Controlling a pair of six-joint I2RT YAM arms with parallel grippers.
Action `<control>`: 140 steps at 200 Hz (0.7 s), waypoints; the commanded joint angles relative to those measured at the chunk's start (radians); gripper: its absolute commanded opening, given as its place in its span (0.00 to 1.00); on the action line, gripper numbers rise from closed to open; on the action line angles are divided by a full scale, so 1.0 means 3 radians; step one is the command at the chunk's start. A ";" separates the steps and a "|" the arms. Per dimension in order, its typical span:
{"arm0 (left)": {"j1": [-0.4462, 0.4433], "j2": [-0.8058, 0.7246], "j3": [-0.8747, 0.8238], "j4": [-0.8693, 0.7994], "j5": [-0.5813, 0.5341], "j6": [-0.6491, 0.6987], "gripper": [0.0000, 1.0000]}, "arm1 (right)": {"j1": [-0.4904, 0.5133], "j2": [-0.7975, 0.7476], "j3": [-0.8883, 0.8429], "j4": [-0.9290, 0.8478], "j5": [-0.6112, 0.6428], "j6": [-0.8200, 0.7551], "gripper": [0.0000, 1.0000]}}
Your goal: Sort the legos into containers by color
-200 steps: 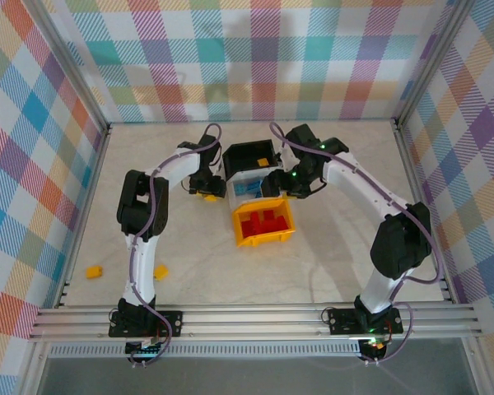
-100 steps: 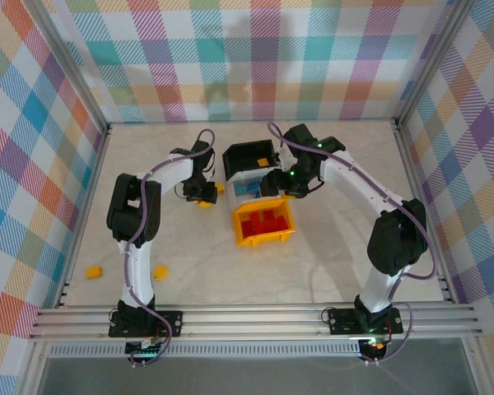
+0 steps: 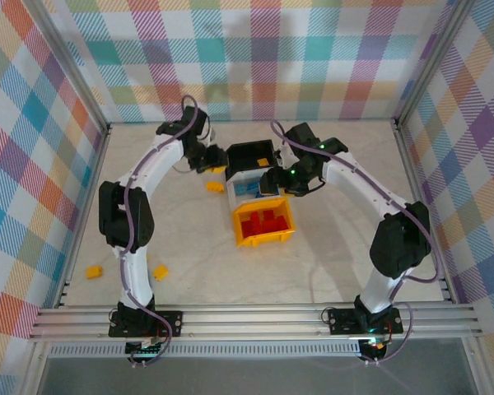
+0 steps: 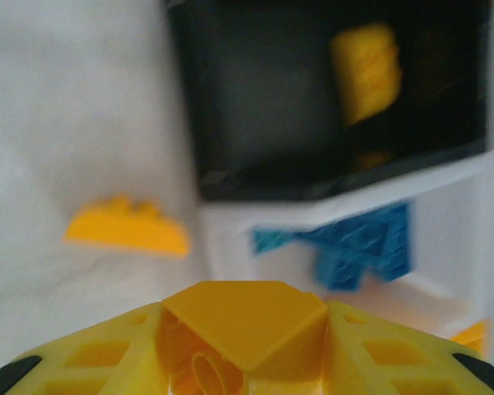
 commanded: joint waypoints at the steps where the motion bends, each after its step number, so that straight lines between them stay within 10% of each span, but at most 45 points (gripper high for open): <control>1: -0.0057 0.0454 0.0499 -0.0019 0.0217 -0.0261 0.44 | -0.0026 -0.0124 -0.0012 0.0042 -0.0023 0.0046 0.69; 59: -0.0213 0.1453 0.1901 -0.0433 0.0178 -0.0287 0.49 | -0.0047 -0.0221 -0.0064 0.0016 0.0048 0.0063 0.69; 140: -0.0190 0.1027 0.1753 -0.0664 -0.0108 0.0002 0.68 | -0.0032 0.0007 0.0154 0.0029 -0.0072 0.0089 0.70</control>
